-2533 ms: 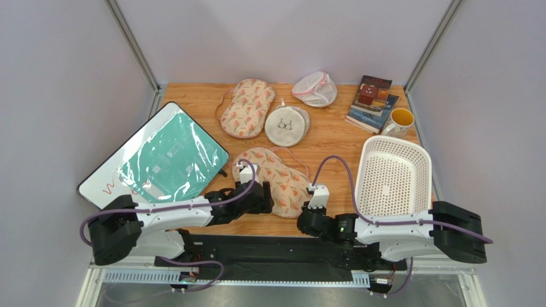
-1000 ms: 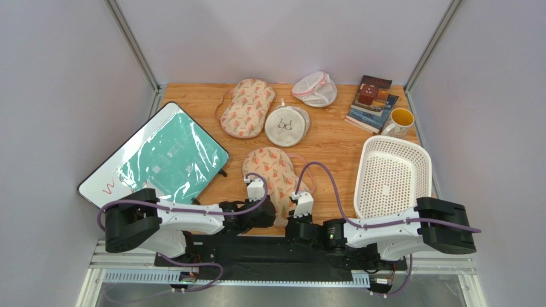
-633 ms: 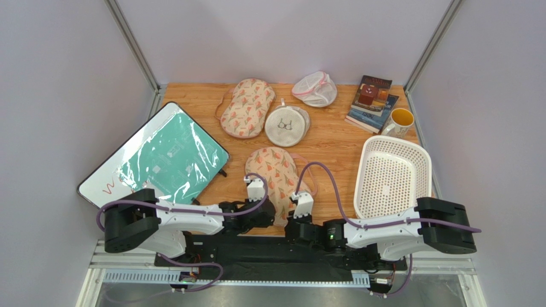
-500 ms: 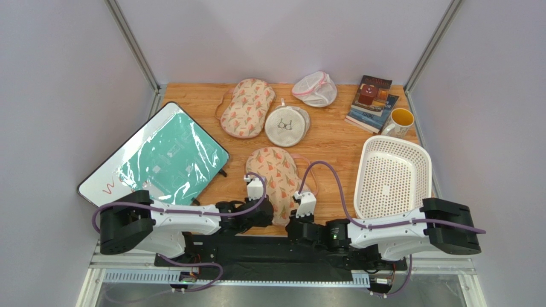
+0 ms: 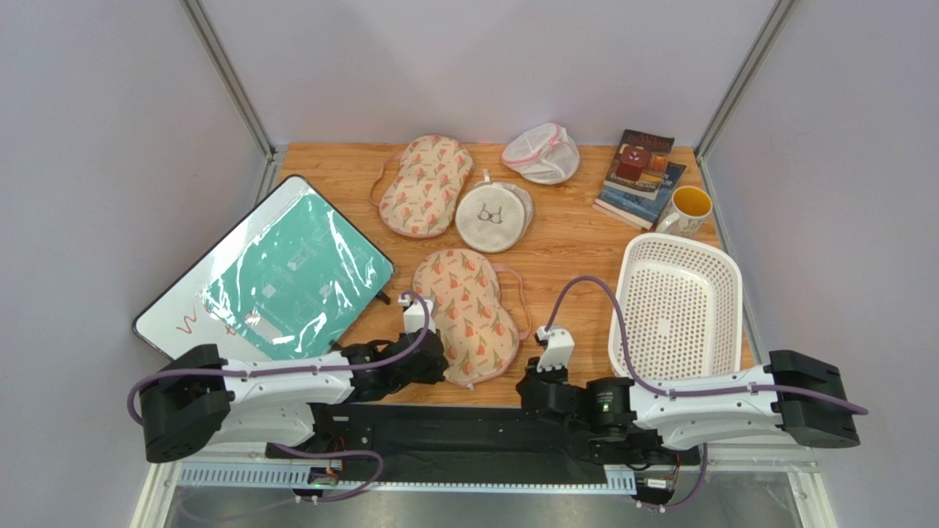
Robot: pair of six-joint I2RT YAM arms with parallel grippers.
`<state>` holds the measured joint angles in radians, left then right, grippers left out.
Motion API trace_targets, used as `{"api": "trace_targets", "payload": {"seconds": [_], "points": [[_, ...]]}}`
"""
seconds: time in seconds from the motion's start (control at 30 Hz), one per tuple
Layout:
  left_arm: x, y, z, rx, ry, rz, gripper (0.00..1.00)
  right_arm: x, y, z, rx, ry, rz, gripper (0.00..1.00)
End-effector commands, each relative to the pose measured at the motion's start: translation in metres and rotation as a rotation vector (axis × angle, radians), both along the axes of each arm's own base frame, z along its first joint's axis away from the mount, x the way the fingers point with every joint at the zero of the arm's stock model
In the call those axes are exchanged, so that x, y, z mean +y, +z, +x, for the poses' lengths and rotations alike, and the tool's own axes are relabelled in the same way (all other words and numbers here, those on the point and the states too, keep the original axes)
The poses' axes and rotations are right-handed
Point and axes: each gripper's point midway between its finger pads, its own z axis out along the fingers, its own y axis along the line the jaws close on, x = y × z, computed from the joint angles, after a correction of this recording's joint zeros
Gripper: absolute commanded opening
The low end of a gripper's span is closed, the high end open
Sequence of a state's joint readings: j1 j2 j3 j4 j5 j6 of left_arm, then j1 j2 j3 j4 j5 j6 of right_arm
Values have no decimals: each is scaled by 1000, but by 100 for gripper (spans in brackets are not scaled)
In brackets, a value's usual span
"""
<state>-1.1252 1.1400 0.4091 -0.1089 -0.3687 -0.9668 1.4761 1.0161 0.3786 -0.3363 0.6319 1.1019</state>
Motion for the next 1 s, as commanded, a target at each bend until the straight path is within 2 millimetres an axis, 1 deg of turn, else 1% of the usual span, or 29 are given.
{"api": "trace_targets", "payload": {"seconds": [0.0,0.1,0.2,0.23,0.27,0.3,0.33,0.37,0.4,0.43,0.47,0.5,0.53,0.67,0.7,0.83,0.97], "points": [[7,3,0,-15,-17,9,0,-10,3,9,-28,-58,12,0],[2,6,-1,-15,-41,-6,0,-1,8,7,-31,-25,13,0],[-5,11,-2,-8,-60,-26,0,20,14,3,-34,49,26,0],[-9,14,-2,-7,-63,-40,0,33,21,1,-30,72,68,0],[-11,15,-3,-3,-70,-49,0,41,22,0,-35,91,68,1],[-14,17,-5,7,-84,-61,0,47,25,0,-46,112,68,6],[-17,21,-5,8,-89,-73,0,56,30,-1,-49,131,88,9],[-19,23,-7,13,-98,-82,0,61,28,-1,-52,149,78,13],[-19,24,-8,16,-101,-84,0,69,35,-2,-67,178,79,23],[-21,28,-7,13,-104,-90,0,76,39,-2,-70,194,89,25],[-22,30,-8,12,-108,-96,0,80,37,-3,-72,208,81,29],[-21,30,-8,12,-112,-91,0,84,40,-3,-82,224,80,35],[-21,33,-8,10,-114,-95,0,91,43,-4,-84,239,102,38],[-20,40,-9,2,-119,-99,0,99,38,-7,-80,265,100,50],[-20,42,-9,3,-119,-102,0,101,38,-7,-80,266,109,50],[-20,51,-10,-9,-123,-130,0,101,25,-7,-68,259,92,51],[-18,53,-11,-11,-123,-133,0,102,20,-5,-70,253,80,52]]}}
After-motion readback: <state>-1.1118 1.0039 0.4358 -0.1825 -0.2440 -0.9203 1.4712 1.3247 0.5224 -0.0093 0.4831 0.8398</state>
